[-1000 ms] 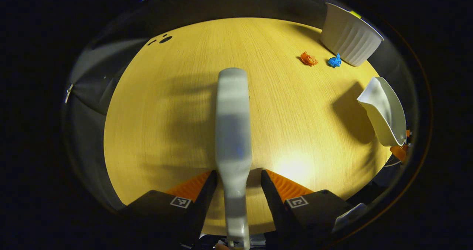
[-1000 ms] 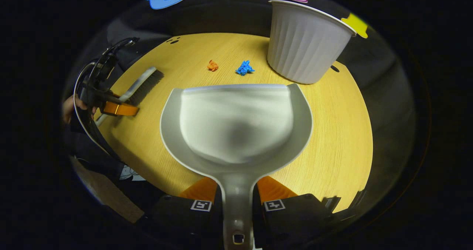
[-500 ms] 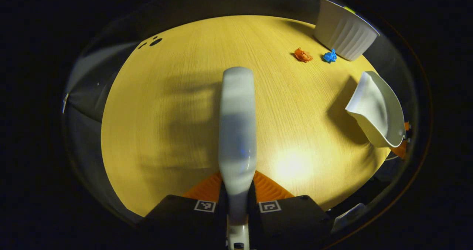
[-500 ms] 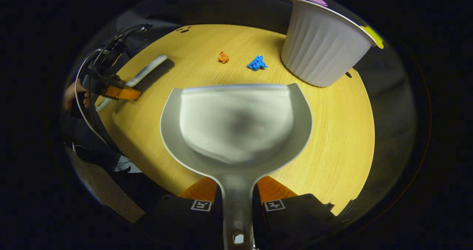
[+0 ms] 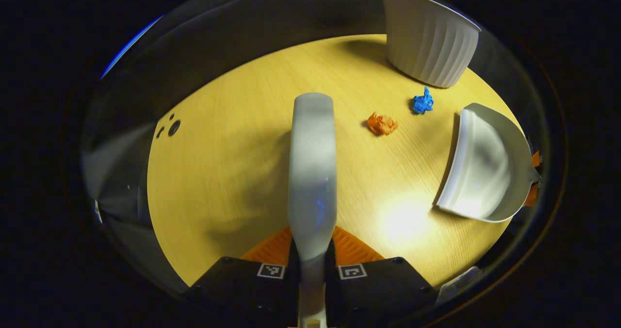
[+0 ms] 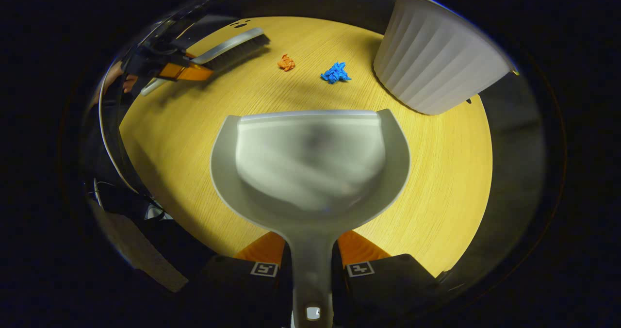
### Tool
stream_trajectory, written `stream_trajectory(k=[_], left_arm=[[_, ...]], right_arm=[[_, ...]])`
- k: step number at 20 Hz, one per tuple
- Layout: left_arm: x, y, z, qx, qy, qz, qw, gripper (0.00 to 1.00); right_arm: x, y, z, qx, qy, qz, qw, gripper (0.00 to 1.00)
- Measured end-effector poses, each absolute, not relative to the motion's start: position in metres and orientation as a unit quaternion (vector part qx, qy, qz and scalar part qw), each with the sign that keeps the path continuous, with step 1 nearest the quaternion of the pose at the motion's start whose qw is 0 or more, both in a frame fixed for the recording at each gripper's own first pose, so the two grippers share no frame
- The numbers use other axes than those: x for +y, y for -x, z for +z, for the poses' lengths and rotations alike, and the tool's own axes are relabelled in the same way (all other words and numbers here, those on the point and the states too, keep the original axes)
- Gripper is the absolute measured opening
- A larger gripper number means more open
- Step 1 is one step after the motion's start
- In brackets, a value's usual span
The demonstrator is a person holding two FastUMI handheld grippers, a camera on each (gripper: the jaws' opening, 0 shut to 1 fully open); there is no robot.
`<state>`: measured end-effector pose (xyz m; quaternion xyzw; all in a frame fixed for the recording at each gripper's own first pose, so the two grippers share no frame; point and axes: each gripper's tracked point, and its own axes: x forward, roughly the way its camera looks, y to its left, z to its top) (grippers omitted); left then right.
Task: Pick up the small broom and dustpan from the desktop, sweep the trash into the dustpan with the broom, and then empty the trash into the garbage bin.
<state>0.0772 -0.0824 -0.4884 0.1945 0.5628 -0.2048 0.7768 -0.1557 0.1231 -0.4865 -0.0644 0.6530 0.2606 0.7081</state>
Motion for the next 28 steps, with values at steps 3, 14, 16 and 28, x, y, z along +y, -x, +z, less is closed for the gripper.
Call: stream_trajectory(k=[3,14,16,28], left_arm=[[-0.104,-0.104,-0.495,0.548,-0.225,-0.235,0.771,0.25],[-0.179,-0.096,-0.506,0.535,-0.252,-0.361,0.721,0.24],[-0.194,-0.083,-0.504,0.538,-0.241,-0.391,0.707,0.25],[-0.239,-0.01,-0.469,0.55,-0.188,-0.516,0.629,0.25]], right_arm=[[0.122,0.153,-0.49,0.655,0.065,0.262,0.706,0.36],[0.119,0.15,-0.489,0.649,0.055,0.272,0.709,0.39],[0.118,0.151,-0.488,0.648,0.052,0.275,0.708,0.34],[0.122,0.147,-0.494,0.621,0.044,0.292,0.727,0.36]])
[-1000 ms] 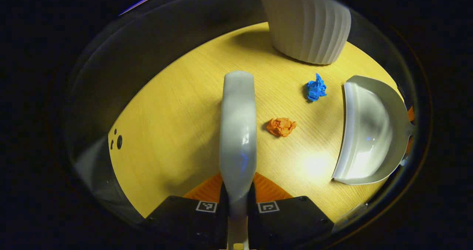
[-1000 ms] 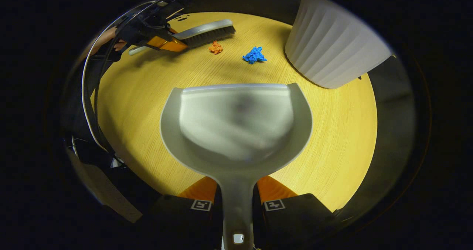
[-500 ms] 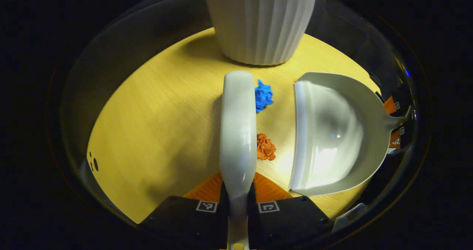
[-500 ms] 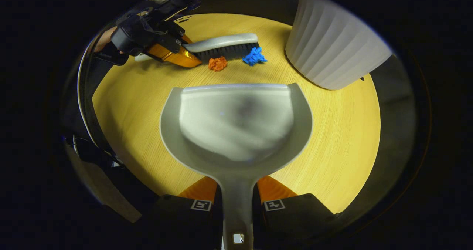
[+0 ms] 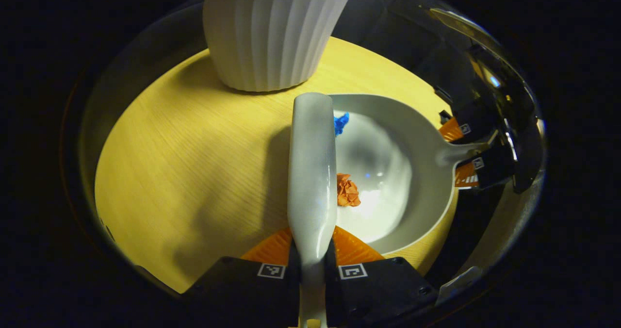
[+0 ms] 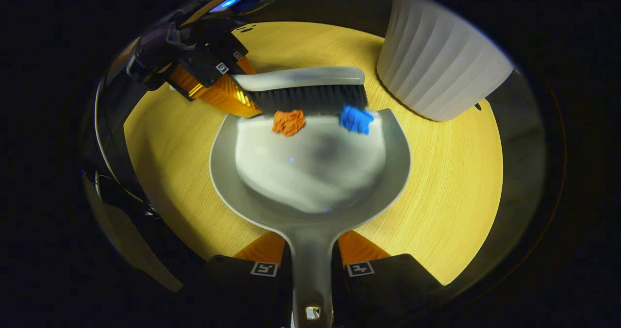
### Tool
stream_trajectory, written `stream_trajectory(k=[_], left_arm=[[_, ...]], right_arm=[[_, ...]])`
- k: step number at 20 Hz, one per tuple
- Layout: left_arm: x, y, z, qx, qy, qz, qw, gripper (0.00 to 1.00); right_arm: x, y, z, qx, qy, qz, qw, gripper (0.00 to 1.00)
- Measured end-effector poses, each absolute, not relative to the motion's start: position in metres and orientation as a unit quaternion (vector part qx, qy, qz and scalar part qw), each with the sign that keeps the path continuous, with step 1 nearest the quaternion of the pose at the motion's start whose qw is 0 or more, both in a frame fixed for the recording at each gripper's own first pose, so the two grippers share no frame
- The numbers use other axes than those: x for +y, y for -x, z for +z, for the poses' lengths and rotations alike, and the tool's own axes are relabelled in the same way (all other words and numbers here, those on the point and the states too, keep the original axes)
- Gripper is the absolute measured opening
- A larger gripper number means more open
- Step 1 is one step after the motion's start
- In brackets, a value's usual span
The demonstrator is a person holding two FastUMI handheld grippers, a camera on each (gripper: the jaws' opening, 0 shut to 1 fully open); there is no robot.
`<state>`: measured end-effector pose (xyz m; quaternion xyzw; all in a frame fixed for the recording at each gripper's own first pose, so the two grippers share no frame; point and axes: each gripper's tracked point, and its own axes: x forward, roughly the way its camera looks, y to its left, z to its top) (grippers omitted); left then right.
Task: Pick up the small broom and dustpan from the desktop, sweep the trash into the dustpan with the broom, and then empty the trash into the garbage bin.
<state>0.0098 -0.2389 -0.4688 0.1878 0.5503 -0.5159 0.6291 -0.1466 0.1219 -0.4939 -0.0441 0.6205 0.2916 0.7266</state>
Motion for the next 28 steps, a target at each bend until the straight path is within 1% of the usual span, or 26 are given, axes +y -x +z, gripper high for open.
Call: stream_trajectory(k=[2,4,5,6,7,8,10,11,12,13,14,17,19,20,21,24,28], left_arm=[[-0.236,-0.007,-0.458,0.557,-0.162,-0.499,0.644,0.25],[-0.229,-0.005,-0.447,0.554,-0.143,-0.476,0.667,0.25],[-0.226,-0.004,-0.44,0.552,-0.128,-0.465,0.68,0.26],[-0.223,0.0,-0.438,0.554,-0.115,-0.46,0.685,0.24],[-0.218,0.002,-0.434,0.552,-0.109,-0.449,0.694,0.25],[-0.212,0.002,-0.433,0.55,-0.105,-0.433,0.707,0.25],[-0.194,-0.006,-0.432,0.547,-0.084,-0.39,0.736,0.25],[-0.181,-0.012,-0.433,0.545,-0.074,-0.366,0.751,0.25],[-0.166,-0.015,-0.44,0.543,-0.072,-0.338,0.765,0.24],[-0.149,-0.02,-0.446,0.543,-0.074,-0.31,0.777,0.25],[-0.132,-0.023,-0.449,0.543,-0.074,-0.287,0.785,0.25],[-0.11,-0.019,-0.456,0.556,-0.066,-0.243,0.792,0.25],[-0.107,-0.014,-0.461,0.563,-0.07,-0.232,0.79,0.25],[-0.108,-0.007,-0.462,0.566,-0.07,-0.231,0.788,0.24],[-0.107,0.0,-0.462,0.569,-0.069,-0.234,0.785,0.26],[-0.108,0.018,-0.463,0.573,-0.069,-0.246,0.778,0.25],[-0.105,0.037,-0.469,0.573,-0.063,-0.259,0.775,0.25]], right_arm=[[0.12,0.149,-0.495,0.612,0.04,0.29,0.735,0.36],[0.122,0.152,-0.497,0.607,0.032,0.285,0.742,0.36],[0.122,0.152,-0.499,0.603,0.022,0.281,0.746,0.34],[0.123,0.151,-0.498,0.598,0.012,0.277,0.751,0.39],[0.125,0.15,-0.497,0.594,0.001,0.274,0.757,0.39],[0.125,0.15,-0.495,0.592,-0.002,0.269,0.76,0.36],[0.121,0.154,-0.486,0.597,-0.006,0.251,0.762,0.36],[0.115,0.156,-0.477,0.604,-0.011,0.24,0.76,0.34],[0.108,0.159,-0.467,0.608,-0.018,0.23,0.76,0.36],[0.099,0.163,-0.456,0.611,-0.023,0.22,0.76,0.39],[0.091,0.164,-0.446,0.614,-0.027,0.209,0.761,0.36],[0.057,0.162,-0.392,0.616,-0.035,0.181,0.766,0.36],[0.033,0.152,-0.357,0.615,-0.036,0.162,0.771,0.36],[0.021,0.144,-0.339,0.614,-0.035,0.154,0.774,0.36],[0.011,0.134,-0.322,0.611,-0.035,0.146,0.777,0.36],[-0.024,0.102,-0.275,0.601,-0.048,0.127,0.788,0.36],[-0.069,0.056,-0.243,0.593,-0.032,0.095,0.799,0.36]])
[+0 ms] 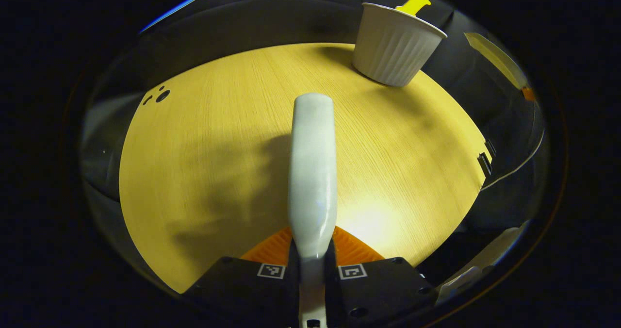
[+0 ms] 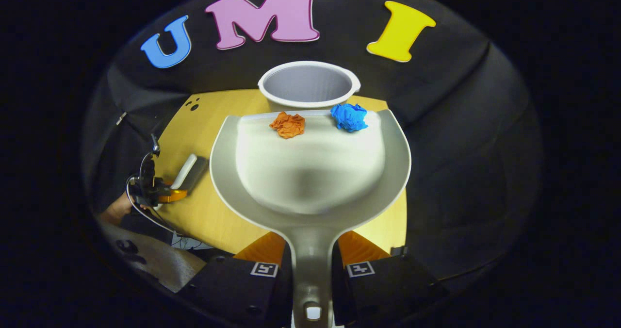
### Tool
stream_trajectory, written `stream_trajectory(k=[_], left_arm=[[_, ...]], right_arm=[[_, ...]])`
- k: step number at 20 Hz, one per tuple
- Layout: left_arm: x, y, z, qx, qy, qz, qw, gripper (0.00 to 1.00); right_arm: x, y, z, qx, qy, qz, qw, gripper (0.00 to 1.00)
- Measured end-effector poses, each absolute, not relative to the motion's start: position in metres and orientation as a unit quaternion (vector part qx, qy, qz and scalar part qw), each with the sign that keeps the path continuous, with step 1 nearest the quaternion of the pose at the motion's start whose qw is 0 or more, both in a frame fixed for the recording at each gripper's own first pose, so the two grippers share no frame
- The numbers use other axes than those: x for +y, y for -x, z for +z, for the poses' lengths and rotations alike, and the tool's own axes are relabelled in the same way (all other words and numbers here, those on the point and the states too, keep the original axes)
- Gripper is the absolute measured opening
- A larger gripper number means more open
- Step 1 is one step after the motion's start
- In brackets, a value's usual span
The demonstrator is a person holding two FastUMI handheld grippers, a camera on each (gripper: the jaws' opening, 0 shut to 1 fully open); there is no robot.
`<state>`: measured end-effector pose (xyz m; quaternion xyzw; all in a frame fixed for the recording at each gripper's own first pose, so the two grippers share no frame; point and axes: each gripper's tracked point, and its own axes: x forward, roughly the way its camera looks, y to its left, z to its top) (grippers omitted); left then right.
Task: Pick up the small broom and dustpan from the desktop, sweep the trash into the dustpan with the broom, and then empty the trash into the garbage bin.
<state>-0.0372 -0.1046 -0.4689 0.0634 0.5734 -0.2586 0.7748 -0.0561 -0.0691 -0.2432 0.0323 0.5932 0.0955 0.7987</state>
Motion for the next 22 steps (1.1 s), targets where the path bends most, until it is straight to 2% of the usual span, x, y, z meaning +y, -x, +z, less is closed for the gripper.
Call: stream_trajectory(k=[4,9,10,11,17,22], left_arm=[[-0.096,0.047,-0.47,0.573,-0.058,-0.26,0.775,0.25],[-0.082,0.05,-0.471,0.573,-0.053,-0.251,0.778,0.26],[-0.08,0.051,-0.472,0.573,-0.052,-0.248,0.779,0.26],[-0.078,0.052,-0.471,0.573,-0.051,-0.246,0.78,0.27],[-0.071,0.053,-0.474,0.574,-0.044,-0.239,0.782,0.25],[-0.075,0.053,-0.474,0.574,-0.042,-0.241,0.781,0.27]], right_arm=[[-0.094,0.006,-0.237,0.592,-0.003,0.074,0.803,0.36],[-0.101,-0.046,-0.252,0.61,0.035,0.066,0.789,0.36],[-0.101,-0.054,-0.256,0.616,0.05,0.068,0.783,0.39],[-0.1,-0.061,-0.26,0.622,0.062,0.072,0.777,0.36],[-0.096,-0.093,-0.275,0.652,0.145,0.084,0.74,0.36],[-0.096,-0.109,-0.276,0.679,0.212,0.113,0.694,0.36]])
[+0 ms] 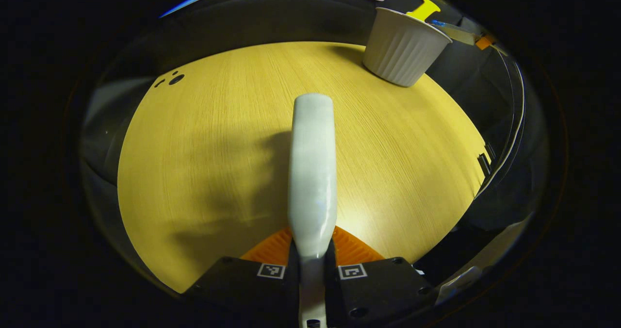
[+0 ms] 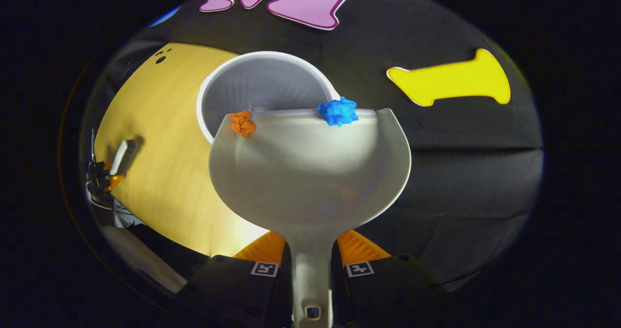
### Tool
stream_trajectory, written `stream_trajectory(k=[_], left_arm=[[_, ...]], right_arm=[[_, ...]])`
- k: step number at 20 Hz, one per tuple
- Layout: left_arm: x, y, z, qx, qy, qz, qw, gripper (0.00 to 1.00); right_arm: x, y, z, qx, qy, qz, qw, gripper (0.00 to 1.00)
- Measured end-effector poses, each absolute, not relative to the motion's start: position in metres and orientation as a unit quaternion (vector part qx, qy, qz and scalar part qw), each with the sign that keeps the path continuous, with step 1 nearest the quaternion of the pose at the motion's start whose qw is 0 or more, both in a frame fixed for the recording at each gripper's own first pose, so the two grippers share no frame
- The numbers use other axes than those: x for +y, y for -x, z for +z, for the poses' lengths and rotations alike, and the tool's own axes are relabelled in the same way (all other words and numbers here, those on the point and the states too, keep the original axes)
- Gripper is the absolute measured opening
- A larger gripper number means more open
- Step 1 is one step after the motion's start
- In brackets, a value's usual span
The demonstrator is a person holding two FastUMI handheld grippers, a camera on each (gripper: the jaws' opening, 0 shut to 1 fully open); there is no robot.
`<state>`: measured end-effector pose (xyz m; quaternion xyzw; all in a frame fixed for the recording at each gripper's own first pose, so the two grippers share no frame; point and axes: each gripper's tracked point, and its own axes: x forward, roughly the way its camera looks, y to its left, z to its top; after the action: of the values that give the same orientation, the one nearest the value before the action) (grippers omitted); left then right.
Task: Pick up the small broom and dustpan from the desktop, sweep the trash into the dustpan with the broom, and then empty the trash into the garbage bin.
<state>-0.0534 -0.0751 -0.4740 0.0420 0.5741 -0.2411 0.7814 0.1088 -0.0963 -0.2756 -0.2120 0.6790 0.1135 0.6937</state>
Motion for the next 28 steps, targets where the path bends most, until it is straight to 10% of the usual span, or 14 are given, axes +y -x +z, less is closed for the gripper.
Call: stream_trajectory(k=[18,28], left_arm=[[-0.072,0.055,-0.476,0.582,-0.048,-0.23,0.779,0.25],[-0.078,0.053,-0.475,0.58,-0.048,-0.22,0.783,0.25]], right_arm=[[-0.091,-0.138,-0.28,0.745,0.241,0.168,0.599,0.36],[-0.091,-0.148,-0.282,0.73,0.256,0.175,0.609,0.36]])
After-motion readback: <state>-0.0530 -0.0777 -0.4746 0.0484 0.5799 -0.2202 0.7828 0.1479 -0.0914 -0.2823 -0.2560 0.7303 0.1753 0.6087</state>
